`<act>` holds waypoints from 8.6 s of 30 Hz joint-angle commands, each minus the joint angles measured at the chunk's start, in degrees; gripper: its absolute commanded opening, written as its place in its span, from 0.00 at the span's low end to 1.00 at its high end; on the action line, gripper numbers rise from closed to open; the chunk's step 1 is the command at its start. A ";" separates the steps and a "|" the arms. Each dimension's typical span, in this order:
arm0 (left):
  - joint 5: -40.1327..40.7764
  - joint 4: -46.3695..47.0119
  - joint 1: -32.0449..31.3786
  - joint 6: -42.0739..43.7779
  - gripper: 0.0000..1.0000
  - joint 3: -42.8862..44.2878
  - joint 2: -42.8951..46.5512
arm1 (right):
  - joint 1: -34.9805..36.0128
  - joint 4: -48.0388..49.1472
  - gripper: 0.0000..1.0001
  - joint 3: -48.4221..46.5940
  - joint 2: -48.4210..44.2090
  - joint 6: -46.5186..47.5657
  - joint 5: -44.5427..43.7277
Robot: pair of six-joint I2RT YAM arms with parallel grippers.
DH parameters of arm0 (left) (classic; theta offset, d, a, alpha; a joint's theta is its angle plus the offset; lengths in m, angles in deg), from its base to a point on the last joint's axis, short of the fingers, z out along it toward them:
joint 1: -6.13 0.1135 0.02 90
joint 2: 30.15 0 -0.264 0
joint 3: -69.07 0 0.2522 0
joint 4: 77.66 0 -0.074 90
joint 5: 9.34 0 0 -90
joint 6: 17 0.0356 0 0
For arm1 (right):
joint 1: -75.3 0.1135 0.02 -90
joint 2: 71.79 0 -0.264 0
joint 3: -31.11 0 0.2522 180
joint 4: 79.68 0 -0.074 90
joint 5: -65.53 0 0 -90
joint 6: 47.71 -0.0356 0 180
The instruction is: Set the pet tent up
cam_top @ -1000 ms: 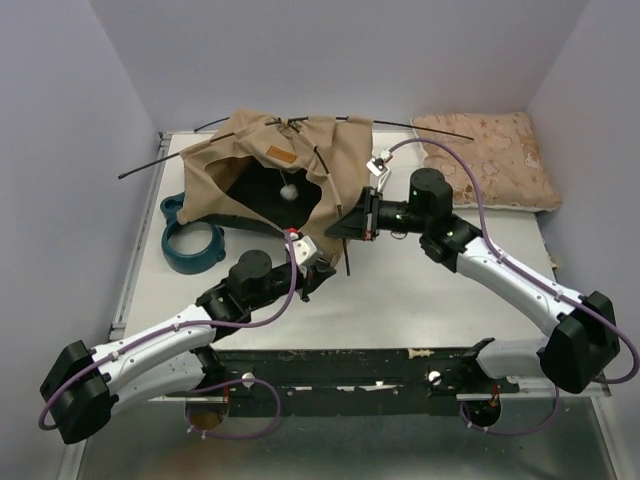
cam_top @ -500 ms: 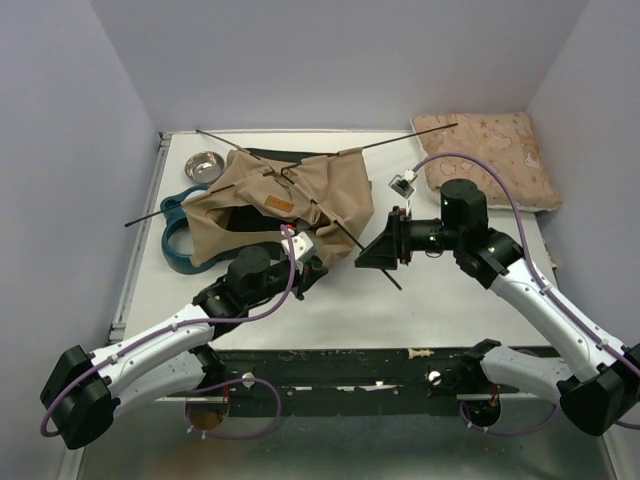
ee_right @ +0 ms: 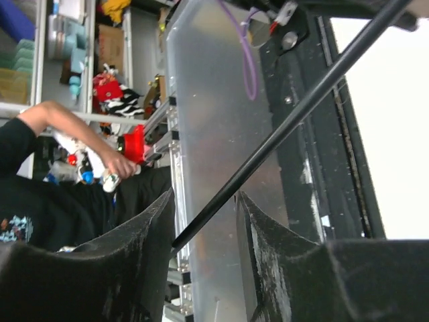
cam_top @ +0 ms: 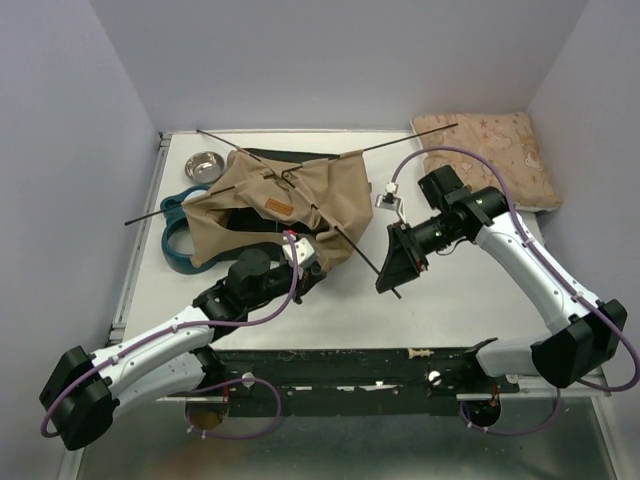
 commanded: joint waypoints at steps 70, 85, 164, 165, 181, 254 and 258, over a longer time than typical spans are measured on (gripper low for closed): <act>-0.28 1.52 -6.70 -10.08 0.00 4.41 5.59 | 10.13 94.18 0.01 28.77 -5.01 -48.39 -36.56; 0.86 2.75 -6.52 -11.84 0.00 5.46 4.45 | 10.13 94.88 0.01 28.77 -4.13 -48.83 -36.30; 1.30 15.49 -0.46 -31.87 0.00 -1.39 3.65 | 9.34 92.51 0.01 21.39 0.26 -52.70 -40.69; 1.39 15.58 -0.46 -32.14 0.00 -1.48 3.57 | 9.42 92.60 0.01 21.21 0.52 -52.79 -40.69; 3.50 15.85 0.95 -35.04 0.00 -2.44 2.77 | 10.13 92.60 0.01 22.62 -0.09 -52.97 -40.08; 4.12 22.52 3.41 -48.58 0.00 4.68 -2.41 | 12.41 96.29 0.01 27.36 0.44 -44.27 -43.42; 3.15 21.65 2.01 -46.82 0.02 3.54 -2.32 | 12.41 94.89 0.01 27.63 0.70 -42.33 -41.75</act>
